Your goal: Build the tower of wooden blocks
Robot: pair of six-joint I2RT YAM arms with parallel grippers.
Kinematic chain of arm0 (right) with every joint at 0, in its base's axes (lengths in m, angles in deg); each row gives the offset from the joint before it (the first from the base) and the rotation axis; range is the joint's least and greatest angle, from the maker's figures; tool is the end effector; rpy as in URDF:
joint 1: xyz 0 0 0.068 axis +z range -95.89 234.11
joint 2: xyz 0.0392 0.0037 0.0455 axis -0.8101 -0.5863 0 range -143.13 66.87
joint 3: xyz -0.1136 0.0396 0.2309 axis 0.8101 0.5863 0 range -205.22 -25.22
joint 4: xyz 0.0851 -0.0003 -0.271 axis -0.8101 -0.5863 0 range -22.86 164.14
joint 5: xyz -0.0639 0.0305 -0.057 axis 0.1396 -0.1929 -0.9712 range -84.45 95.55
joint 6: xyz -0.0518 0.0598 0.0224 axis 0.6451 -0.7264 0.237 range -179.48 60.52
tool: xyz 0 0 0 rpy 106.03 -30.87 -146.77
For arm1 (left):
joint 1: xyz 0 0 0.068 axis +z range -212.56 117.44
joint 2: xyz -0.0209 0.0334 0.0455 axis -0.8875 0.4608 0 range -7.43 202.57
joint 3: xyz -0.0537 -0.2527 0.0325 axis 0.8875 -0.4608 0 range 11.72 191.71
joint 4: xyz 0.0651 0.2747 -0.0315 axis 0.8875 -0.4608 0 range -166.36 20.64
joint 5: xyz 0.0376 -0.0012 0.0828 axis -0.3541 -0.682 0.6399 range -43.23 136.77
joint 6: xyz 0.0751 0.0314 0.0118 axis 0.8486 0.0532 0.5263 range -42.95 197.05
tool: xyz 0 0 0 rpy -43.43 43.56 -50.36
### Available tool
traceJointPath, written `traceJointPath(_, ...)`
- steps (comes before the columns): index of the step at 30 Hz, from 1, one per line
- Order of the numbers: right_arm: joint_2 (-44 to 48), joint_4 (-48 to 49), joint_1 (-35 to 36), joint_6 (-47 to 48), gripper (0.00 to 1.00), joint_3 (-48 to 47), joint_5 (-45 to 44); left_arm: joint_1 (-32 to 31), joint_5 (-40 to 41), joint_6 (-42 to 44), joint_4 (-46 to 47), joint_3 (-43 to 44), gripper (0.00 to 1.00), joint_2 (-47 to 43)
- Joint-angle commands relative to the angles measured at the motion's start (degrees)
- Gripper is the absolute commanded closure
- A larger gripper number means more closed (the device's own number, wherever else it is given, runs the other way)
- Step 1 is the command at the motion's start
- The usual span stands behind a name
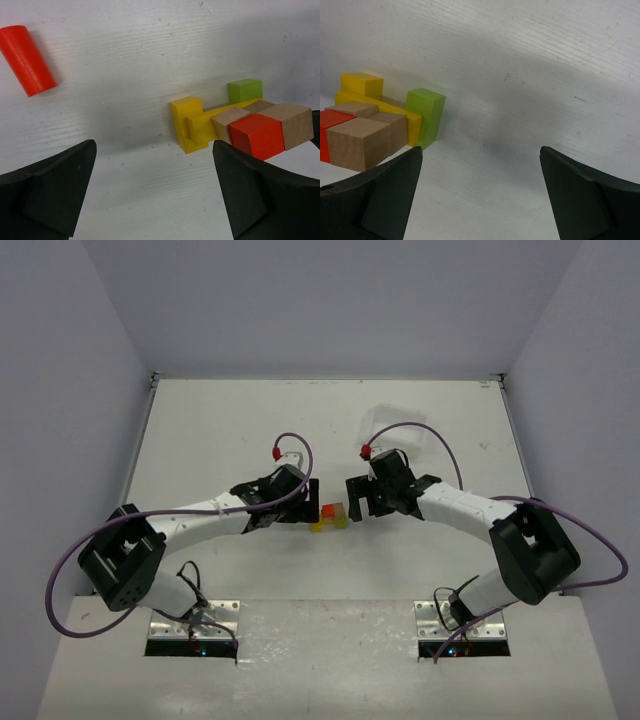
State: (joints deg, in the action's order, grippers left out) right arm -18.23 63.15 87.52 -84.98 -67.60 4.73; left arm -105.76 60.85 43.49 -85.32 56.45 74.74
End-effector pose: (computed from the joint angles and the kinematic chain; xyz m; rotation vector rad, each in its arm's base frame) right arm 0.2701 0.1770 0.1080 -0.1703 2.5493 0.3958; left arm 0.2463 -0.2074 0.1313 0.1074 2.4806 -0.2693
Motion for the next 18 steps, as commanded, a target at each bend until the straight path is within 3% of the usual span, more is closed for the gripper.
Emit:
traceJointPath(1, -1.1, 2.9, -0.2, 0.5, 0.01, -2.4, 0.4, -0.6, 3.7, -1.6, -1.6, 1.3, 0.00, -3.7)
traceJointPath(18, -2.7, 5.4, -0.2, 0.9, 0.01, -2.8, 2.0, -0.6, 8.9, -3.7, -7.1, 0.4, 0.00, -8.9)
